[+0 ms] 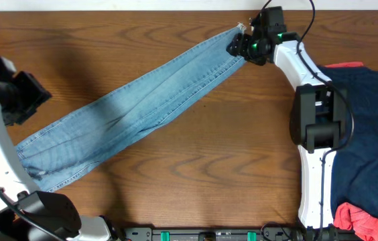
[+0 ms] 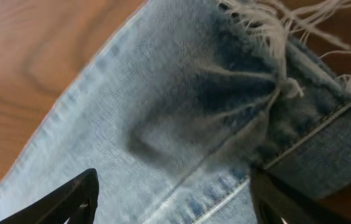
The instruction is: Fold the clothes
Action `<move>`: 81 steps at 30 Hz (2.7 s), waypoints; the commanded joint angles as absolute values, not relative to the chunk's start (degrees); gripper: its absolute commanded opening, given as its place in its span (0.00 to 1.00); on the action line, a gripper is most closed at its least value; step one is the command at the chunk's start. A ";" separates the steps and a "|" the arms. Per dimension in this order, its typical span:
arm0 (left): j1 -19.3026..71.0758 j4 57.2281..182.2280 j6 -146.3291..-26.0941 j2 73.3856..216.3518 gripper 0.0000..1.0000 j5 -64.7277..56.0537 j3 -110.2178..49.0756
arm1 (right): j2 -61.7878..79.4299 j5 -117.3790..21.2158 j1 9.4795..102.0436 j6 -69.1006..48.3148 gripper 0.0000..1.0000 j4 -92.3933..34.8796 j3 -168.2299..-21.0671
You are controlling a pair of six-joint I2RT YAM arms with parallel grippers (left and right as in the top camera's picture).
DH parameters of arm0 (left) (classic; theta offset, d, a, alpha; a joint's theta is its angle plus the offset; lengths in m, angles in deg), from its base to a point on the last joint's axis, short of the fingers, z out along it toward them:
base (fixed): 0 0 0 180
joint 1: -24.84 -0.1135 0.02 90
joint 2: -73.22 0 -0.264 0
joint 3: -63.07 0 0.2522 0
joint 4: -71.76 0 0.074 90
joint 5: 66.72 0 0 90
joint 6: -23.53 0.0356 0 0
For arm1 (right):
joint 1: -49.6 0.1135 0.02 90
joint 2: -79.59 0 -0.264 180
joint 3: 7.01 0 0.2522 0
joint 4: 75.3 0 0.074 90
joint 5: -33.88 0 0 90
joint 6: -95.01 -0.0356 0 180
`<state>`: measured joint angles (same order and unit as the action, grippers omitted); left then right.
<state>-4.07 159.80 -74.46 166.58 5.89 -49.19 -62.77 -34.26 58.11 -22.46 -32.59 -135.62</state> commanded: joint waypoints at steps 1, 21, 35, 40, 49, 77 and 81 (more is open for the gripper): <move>-1.97 160.87 -73.50 165.03 0.52 7.53 -50.42 | -68.15 -33.62 60.73 -27.40 0.73 -33.40 -135.36; -0.79 163.58 -72.67 165.03 0.52 7.95 -50.42 | -53.48 -60.79 55.58 -25.10 0.05 4.89 -135.42; -0.86 171.21 -74.07 162.45 0.48 12.36 -50.48 | -39.73 -26.06 61.89 24.69 0.46 13.20 -135.42; -0.86 171.15 -75.34 156.14 0.50 12.01 -52.73 | -40.48 -26.13 73.67 30.61 0.46 13.00 -135.34; -0.86 171.63 -81.98 143.04 0.56 12.43 -54.92 | -42.20 -34.56 95.40 36.45 0.43 3.30 -135.34; -0.83 171.71 -85.09 128.64 0.60 15.01 -54.96 | -57.13 -39.42 112.03 31.38 0.53 -19.70 -135.34; -0.83 171.85 -85.06 128.84 0.61 15.01 -54.96 | -57.00 -38.69 111.73 29.02 0.01 -20.20 -135.44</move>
